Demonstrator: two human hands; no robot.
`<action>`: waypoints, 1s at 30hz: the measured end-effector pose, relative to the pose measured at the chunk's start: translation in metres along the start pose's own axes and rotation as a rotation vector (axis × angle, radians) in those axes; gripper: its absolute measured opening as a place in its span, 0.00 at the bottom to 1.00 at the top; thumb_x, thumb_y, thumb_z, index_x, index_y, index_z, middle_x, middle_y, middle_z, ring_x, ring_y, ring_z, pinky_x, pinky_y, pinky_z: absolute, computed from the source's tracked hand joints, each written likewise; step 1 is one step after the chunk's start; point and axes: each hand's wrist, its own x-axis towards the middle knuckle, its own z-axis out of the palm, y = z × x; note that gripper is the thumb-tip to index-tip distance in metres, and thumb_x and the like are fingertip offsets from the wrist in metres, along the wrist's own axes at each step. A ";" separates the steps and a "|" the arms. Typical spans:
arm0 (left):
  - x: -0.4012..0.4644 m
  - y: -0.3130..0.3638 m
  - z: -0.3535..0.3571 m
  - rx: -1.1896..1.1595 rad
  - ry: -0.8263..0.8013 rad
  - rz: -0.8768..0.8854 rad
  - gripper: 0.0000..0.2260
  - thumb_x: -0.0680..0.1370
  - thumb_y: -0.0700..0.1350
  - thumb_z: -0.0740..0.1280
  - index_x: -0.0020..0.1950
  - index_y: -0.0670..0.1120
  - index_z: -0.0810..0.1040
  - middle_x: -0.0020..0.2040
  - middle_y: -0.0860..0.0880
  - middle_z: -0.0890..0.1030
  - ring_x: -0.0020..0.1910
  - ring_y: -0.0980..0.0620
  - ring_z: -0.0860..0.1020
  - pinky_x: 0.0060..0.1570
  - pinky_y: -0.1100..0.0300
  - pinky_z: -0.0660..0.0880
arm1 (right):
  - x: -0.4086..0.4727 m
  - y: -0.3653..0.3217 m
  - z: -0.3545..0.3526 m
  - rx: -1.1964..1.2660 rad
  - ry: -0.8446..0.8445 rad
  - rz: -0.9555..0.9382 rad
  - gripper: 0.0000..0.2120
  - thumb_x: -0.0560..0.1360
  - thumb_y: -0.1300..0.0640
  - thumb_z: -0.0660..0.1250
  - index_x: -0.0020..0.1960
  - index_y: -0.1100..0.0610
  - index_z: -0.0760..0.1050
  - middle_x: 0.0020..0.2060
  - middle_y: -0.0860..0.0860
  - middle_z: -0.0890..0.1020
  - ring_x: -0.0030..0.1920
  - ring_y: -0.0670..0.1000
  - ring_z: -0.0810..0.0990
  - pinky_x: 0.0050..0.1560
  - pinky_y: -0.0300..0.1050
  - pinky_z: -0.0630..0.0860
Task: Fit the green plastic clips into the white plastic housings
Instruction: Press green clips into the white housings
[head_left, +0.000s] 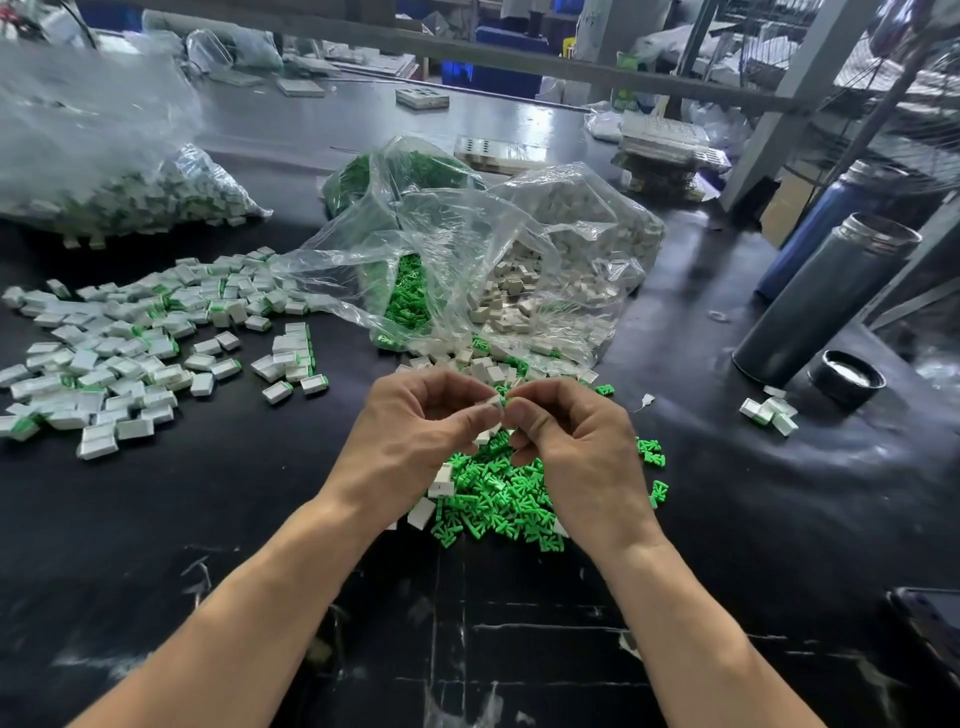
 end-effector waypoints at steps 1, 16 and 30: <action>-0.001 0.000 0.001 0.024 0.015 0.010 0.04 0.74 0.40 0.77 0.47 0.45 0.86 0.40 0.48 0.87 0.35 0.57 0.82 0.37 0.67 0.78 | -0.001 0.000 0.000 -0.027 -0.003 -0.017 0.11 0.79 0.64 0.72 0.44 0.48 0.83 0.36 0.54 0.84 0.34 0.47 0.80 0.35 0.42 0.81; -0.001 0.000 0.001 0.243 0.052 0.064 0.10 0.74 0.34 0.76 0.44 0.49 0.85 0.37 0.56 0.85 0.34 0.63 0.80 0.36 0.67 0.76 | -0.001 0.000 -0.002 -0.181 -0.015 -0.082 0.10 0.77 0.64 0.73 0.45 0.48 0.83 0.33 0.53 0.82 0.35 0.59 0.79 0.35 0.61 0.78; 0.001 0.000 0.000 0.290 0.045 0.092 0.09 0.74 0.32 0.75 0.45 0.47 0.85 0.35 0.59 0.84 0.34 0.64 0.80 0.35 0.71 0.74 | -0.003 0.000 0.001 -0.139 -0.007 -0.056 0.13 0.76 0.66 0.74 0.43 0.48 0.85 0.34 0.51 0.85 0.32 0.51 0.80 0.33 0.49 0.81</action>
